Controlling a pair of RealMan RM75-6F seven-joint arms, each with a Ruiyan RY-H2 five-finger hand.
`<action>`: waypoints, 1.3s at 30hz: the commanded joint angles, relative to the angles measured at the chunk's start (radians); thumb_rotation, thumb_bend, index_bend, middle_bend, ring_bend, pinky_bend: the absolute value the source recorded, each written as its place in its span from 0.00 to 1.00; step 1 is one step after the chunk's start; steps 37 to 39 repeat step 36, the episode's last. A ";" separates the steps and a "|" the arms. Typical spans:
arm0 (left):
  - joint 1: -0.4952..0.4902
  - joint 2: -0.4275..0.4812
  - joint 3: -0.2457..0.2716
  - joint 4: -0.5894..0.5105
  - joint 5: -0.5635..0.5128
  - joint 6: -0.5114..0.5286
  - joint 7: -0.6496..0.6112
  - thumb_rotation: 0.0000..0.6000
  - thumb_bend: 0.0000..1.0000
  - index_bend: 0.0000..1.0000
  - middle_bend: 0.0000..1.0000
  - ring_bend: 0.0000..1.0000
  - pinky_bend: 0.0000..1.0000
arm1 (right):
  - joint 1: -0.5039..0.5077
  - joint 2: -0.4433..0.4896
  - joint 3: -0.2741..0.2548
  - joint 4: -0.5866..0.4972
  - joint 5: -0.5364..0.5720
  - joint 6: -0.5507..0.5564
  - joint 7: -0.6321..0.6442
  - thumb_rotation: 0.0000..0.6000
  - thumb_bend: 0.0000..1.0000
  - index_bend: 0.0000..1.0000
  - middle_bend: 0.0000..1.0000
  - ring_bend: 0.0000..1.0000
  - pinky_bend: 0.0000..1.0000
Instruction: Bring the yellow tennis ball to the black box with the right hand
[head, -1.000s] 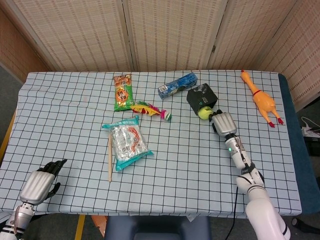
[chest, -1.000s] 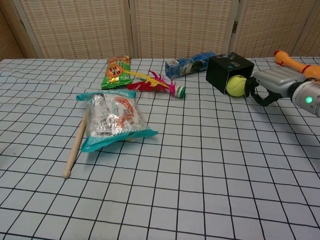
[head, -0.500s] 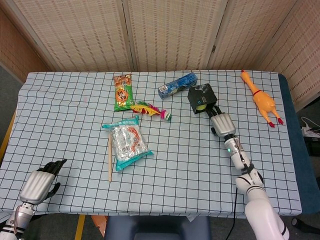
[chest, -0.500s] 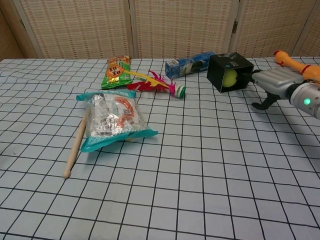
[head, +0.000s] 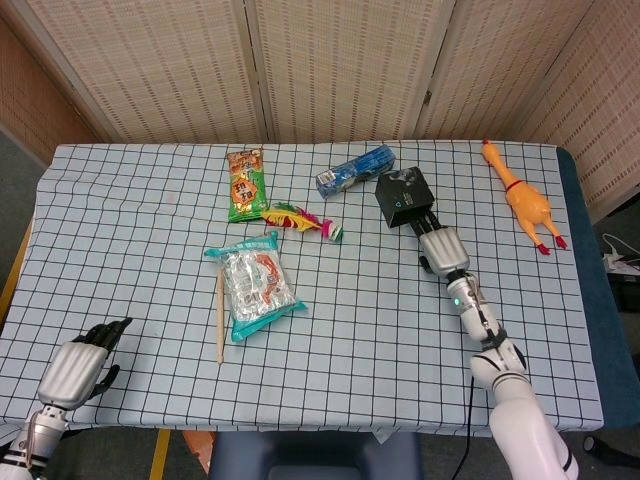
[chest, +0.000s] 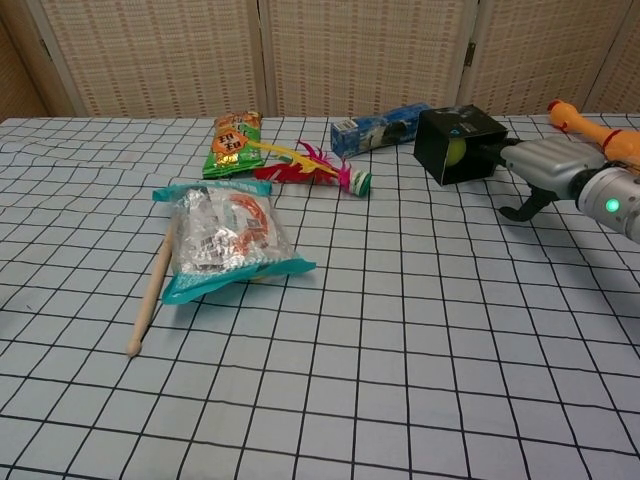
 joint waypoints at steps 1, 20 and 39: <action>0.002 0.003 0.001 -0.002 0.004 0.005 -0.004 1.00 0.43 0.08 0.17 0.20 0.48 | -0.013 0.005 -0.001 -0.010 -0.003 0.048 0.004 1.00 0.28 0.02 0.08 0.00 0.47; 0.027 0.042 0.027 -0.023 0.101 0.090 -0.073 1.00 0.43 0.08 0.17 0.20 0.48 | -0.292 0.347 0.010 -0.699 0.017 0.525 -0.431 1.00 0.28 0.41 0.25 0.16 0.49; 0.027 0.058 0.033 -0.037 0.137 0.101 -0.090 1.00 0.43 0.08 0.18 0.20 0.48 | -0.509 0.591 -0.064 -1.262 0.044 0.652 -0.781 1.00 0.19 0.24 0.21 0.08 0.37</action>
